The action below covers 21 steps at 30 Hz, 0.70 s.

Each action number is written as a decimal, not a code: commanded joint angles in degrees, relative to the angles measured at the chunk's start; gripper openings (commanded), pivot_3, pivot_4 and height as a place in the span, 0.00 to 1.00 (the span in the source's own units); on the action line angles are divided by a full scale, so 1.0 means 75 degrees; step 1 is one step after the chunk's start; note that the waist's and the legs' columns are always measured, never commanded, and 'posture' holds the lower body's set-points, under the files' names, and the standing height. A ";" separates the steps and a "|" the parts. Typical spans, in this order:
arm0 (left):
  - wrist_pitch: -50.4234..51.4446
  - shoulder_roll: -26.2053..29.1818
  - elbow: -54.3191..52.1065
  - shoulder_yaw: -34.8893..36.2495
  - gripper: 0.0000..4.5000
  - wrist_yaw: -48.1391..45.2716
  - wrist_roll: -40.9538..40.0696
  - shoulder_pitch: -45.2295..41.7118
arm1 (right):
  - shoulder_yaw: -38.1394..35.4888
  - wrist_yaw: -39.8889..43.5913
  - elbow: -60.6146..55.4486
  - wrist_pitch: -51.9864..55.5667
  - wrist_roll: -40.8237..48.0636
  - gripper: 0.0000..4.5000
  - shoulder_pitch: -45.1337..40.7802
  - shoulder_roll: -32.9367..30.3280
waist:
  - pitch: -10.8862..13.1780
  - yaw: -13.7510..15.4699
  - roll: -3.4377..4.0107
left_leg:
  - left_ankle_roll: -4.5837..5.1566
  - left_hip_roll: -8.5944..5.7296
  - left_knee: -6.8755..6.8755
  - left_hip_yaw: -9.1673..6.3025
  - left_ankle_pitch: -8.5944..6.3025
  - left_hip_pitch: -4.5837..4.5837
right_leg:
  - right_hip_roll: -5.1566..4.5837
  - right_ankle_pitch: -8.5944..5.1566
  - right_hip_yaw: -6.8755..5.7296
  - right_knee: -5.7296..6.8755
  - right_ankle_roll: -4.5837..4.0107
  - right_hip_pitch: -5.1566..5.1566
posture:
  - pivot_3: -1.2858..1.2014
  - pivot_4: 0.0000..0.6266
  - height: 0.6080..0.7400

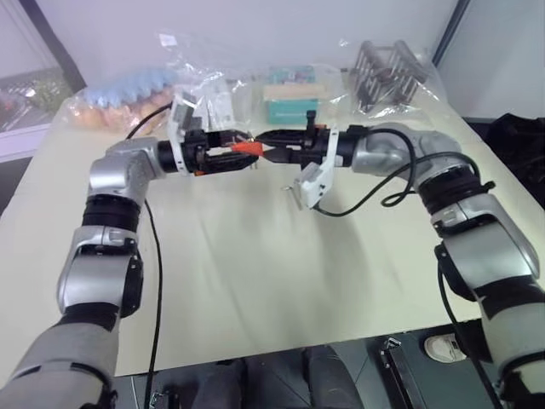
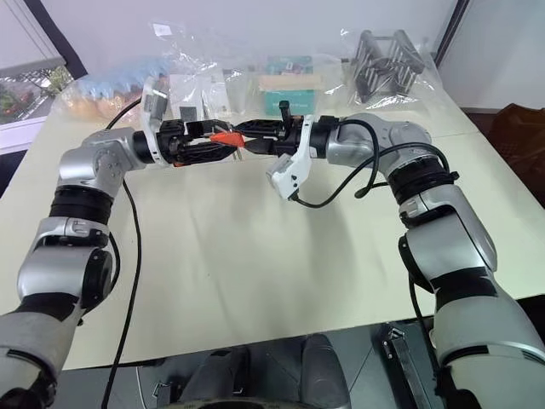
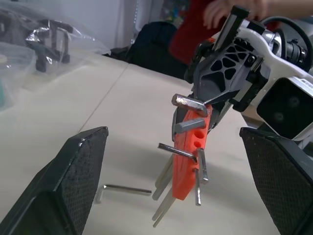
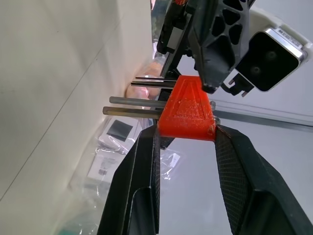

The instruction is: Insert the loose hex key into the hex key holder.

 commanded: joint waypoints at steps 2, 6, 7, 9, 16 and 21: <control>-0.0295 -0.0091 0.0065 0.0057 0.83 -0.0176 0.0159 -0.0242 | -0.0170 0.0118 -0.0381 0.0104 0.0416 0.23 0.0007 -0.0065 | 0.0000 0.0003 0.0000 | 0.0000 0.0000 0.0001 0.0000 0.0000 0.0000 | 0.0000 0.0000 0.0000 0.0000 0.0000 0.0000 | 0.52 0.24 1.00; -0.0313 -0.0230 0.0124 0.0165 0.37 -0.0154 0.0143 -0.0313 | -0.0167 0.0304 -0.0529 0.0184 0.0605 0.23 0.0113 -0.0031 | 0.0000 0.0017 0.0000 | 0.0000 -0.0001 0.0004 0.0000 0.0000 -0.0001 | -0.0001 0.0000 0.0000 0.0000 0.0000 0.0001 | 0.52 0.24 1.00; -0.0312 -0.0260 0.0128 0.0176 0.26 -0.0144 0.0144 -0.0323 | -0.0166 0.0353 -0.0559 0.0202 0.0650 0.23 0.0142 -0.0022 | 0.0000 0.0016 0.0000 | 0.0000 -0.0001 0.0005 0.0000 0.0000 -0.0001 | -0.0001 0.0000 0.0000 0.0000 0.0000 0.0001 | 0.52 0.24 1.00; -0.0312 -0.0291 0.0120 0.0194 0.05 -0.0138 0.0153 -0.0323 | -0.0169 0.0438 -0.0606 0.0232 0.0724 0.23 0.0186 -0.0013 | 0.0000 0.0016 -0.0001 | 0.0000 -0.0001 0.0005 0.0000 0.0000 -0.0001 | -0.0001 0.0000 0.0000 0.0000 0.0001 0.0001 | 0.52 0.24 1.00; -0.0337 -0.0388 0.0054 0.0297 0.01 -0.0008 0.0147 -0.0264 | -0.0098 0.0734 -0.0710 0.0306 0.0977 0.23 0.0324 -0.0018 | 0.0000 0.0012 -0.0001 | 0.0000 -0.0001 0.0005 -0.0001 0.0000 -0.0002 | -0.0001 0.0000 0.0000 0.0001 0.0000 0.0001 | 0.52 0.24 1.00; -0.0392 -0.0461 -0.0021 0.0315 0.01 0.0144 0.0156 -0.0175 | -0.0095 0.0832 -0.0683 0.0385 0.1067 0.23 0.0364 -0.0017 | 0.0000 0.0016 -0.0001 | 0.0000 -0.0001 0.0007 0.0000 0.0000 -0.0002 | -0.0001 0.0000 0.0000 0.0001 0.0001 0.0001 | 0.52 0.24 1.00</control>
